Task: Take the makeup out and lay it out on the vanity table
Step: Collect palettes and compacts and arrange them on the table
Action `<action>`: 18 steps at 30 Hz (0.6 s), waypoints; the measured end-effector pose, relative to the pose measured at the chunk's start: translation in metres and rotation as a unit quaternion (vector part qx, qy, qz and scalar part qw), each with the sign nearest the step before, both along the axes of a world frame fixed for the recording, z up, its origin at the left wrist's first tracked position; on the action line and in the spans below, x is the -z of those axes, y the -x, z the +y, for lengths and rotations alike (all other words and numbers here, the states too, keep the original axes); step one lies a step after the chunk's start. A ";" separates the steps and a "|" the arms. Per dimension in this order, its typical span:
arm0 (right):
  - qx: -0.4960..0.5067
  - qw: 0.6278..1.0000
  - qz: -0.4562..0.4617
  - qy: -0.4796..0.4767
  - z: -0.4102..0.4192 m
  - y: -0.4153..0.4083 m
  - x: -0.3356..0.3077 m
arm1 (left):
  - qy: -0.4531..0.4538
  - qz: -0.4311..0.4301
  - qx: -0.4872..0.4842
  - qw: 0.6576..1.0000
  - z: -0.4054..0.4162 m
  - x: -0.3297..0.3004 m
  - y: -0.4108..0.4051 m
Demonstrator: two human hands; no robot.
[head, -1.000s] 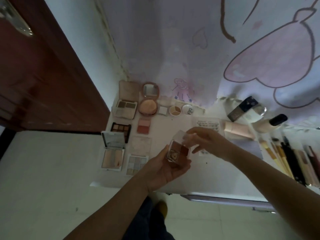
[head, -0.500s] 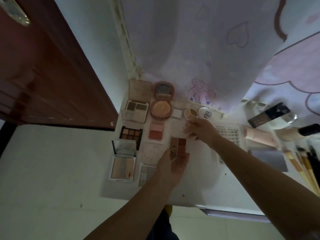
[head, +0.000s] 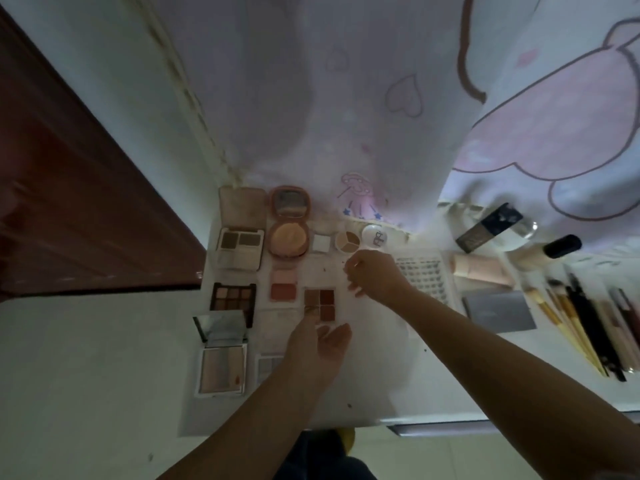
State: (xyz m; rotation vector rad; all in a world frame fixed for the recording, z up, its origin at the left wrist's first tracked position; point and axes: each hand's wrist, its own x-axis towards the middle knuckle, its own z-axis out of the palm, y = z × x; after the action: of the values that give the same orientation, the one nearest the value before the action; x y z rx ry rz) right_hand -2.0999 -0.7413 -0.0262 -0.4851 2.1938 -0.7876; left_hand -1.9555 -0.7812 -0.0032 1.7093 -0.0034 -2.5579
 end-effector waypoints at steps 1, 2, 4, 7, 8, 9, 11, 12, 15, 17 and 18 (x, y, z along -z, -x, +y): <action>0.007 1.000 -0.006 0.008 0.013 0.005 -0.009 | 0.029 0.000 0.041 0.999 0.008 -0.007 0.004; 0.010 1.000 0.002 0.019 0.029 0.013 -0.018 | 0.006 0.036 0.034 0.999 0.015 -0.006 0.009; -0.027 0.995 0.093 -0.021 0.070 0.034 -0.032 | 0.030 0.046 0.092 0.994 0.037 0.001 0.022; -0.080 0.967 0.192 -0.145 0.147 0.065 -0.042 | 0.016 0.067 0.205 0.976 0.088 0.001 0.054; -0.100 0.961 0.194 -0.170 0.169 0.071 -0.042 | 0.026 0.077 0.236 0.968 0.104 0.003 0.061; -0.133 0.953 0.192 -0.192 0.187 0.076 -0.041 | 0.030 0.075 0.258 0.963 0.120 0.004 0.071; -0.236 0.923 0.212 -0.219 0.216 0.084 -0.040 | 0.040 0.053 0.260 0.963 0.152 0.008 0.089; -0.278 0.907 0.225 -0.221 0.224 0.087 -0.038 | 0.051 0.035 0.251 0.966 0.167 0.012 0.097; -0.334 0.885 0.267 -0.182 0.238 0.097 -0.027 | 0.086 0.011 0.209 0.974 0.195 0.018 0.120; -0.393 0.851 0.307 -0.168 0.247 0.109 -0.012 | 0.100 -0.010 0.181 0.978 0.202 0.021 0.129; -0.423 0.832 0.317 -0.167 0.251 0.113 -0.005 | 0.103 -0.016 0.167 0.980 0.204 0.020 0.130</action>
State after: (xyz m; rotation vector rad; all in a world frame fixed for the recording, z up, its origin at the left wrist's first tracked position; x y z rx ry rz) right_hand -2.2132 -0.4907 -0.0208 -1.5502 2.2406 0.2918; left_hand -2.0859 -0.5777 -0.0236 1.7965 -0.5845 -2.6324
